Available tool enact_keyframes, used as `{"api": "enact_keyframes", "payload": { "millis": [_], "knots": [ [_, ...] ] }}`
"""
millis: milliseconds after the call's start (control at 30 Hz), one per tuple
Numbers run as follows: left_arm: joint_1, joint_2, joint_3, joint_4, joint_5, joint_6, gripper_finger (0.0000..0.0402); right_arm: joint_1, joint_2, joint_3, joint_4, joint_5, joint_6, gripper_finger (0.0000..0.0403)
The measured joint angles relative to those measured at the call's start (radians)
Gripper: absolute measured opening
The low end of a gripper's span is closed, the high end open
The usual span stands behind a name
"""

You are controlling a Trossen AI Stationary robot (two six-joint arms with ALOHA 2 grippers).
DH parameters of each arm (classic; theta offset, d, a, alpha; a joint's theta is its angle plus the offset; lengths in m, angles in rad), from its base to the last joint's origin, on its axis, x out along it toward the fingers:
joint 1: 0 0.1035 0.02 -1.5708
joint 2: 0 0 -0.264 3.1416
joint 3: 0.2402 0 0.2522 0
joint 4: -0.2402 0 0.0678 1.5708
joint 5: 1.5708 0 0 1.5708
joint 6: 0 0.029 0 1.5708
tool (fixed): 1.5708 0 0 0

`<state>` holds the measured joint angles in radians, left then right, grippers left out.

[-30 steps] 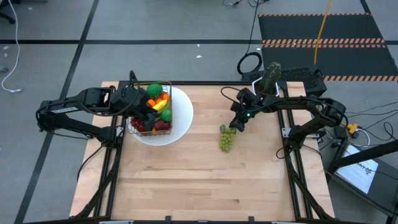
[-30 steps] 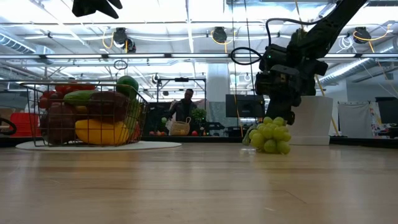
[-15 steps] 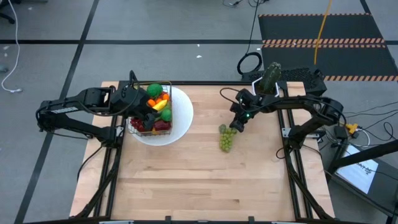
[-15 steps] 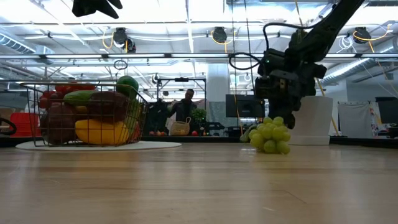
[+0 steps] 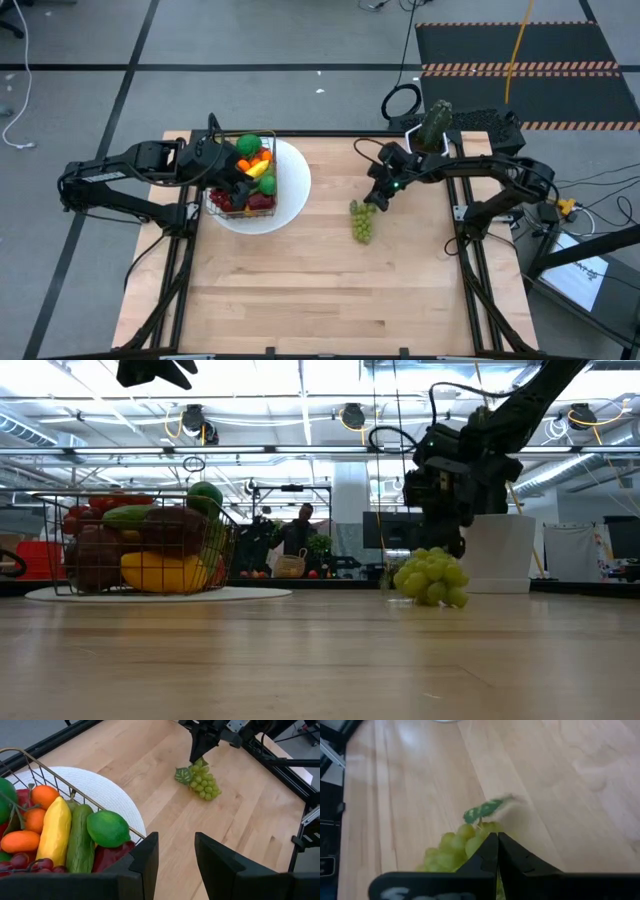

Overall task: Build produce basket
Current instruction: Put the green grapes into the wire basket

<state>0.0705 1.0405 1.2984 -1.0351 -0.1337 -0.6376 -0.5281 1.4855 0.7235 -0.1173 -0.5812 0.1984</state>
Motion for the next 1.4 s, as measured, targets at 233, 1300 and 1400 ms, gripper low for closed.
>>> {"api": "enact_keyframes", "payload": {
  "millis": [233, 1300, 1400],
  "knots": [
    [0.000, 0.000, 0.000, 0.001, 0.000, 0.004, 0.0127, 0.000, -0.059, 0.000, 0.017, 0.000, 0.033, 0.0000],
    [0.000, 0.000, 0.000, 0.049, -0.001, 0.008, 0.0127, -0.003, -0.016, 0.000, 0.031, 0.116, 0.044, 0.0089],
    [0.000, 0.000, 0.000, 0.049, -0.001, 0.008, 0.0127, -0.003, -0.002, 0.000, 0.032, 0.116, 0.085, 0.0099]
  ]
}}
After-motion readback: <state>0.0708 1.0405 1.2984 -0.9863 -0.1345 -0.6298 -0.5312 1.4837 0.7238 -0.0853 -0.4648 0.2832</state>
